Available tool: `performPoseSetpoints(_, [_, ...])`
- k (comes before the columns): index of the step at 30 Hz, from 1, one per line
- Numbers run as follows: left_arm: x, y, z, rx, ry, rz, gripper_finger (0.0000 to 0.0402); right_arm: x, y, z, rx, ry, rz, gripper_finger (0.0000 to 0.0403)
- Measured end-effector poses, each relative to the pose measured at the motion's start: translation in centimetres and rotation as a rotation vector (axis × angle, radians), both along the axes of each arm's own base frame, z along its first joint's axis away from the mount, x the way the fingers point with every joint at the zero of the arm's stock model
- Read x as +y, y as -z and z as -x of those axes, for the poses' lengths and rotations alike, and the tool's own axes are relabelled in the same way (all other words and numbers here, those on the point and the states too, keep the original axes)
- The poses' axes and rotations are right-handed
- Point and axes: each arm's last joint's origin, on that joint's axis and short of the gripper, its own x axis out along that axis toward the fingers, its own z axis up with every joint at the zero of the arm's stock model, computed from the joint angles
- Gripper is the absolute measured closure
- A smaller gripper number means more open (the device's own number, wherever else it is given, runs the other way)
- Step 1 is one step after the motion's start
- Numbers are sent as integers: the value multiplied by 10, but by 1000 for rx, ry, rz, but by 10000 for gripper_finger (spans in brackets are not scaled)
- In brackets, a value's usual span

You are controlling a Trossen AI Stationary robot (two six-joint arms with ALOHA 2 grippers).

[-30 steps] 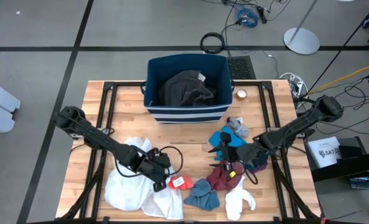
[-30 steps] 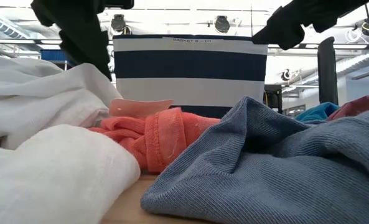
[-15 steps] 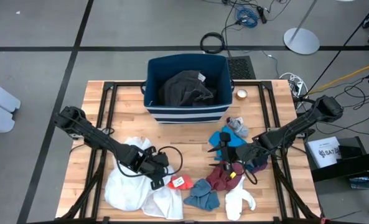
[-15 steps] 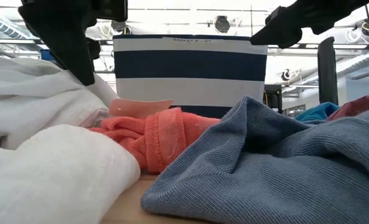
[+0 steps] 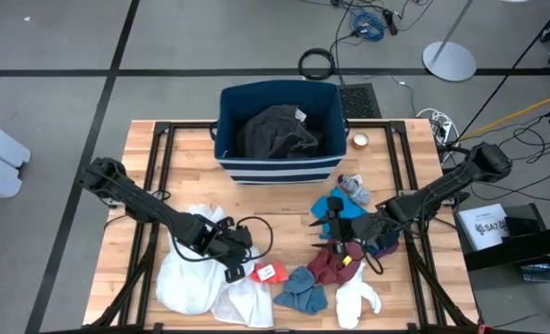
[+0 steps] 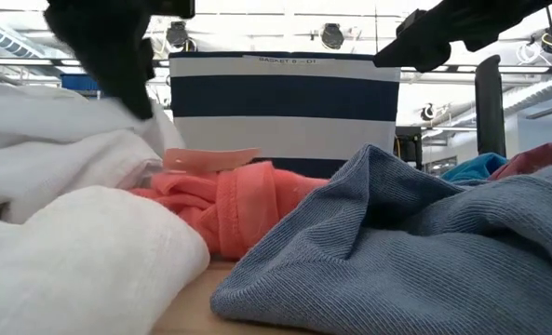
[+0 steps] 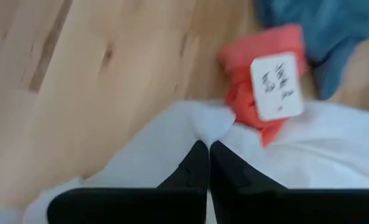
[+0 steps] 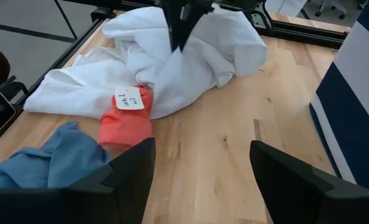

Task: Sort clothes
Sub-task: Put the white polo shirt into the blue laundry organizer

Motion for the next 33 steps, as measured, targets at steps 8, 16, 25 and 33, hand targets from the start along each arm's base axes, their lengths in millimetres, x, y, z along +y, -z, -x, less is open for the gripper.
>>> performPoseSetpoints(8, [2, -90, -12, -285, 165, -47, 398, -2, 0, -1, -1, 19, -21, 154])
performPoseSetpoints(16, [27, -204, 12, -649, 96, -272, 399, -6, 0, -3, -2, 37, -20, 154])
performPoseSetpoints(25, [55, -273, 58, -848, -117, -390, 399, -7, 1, -2, 11, 36, -13, 154])
performPoseSetpoints(33, [67, -274, 84, -796, -134, -326, 400, -12, 12, 5, 123, 132, 61, 154])
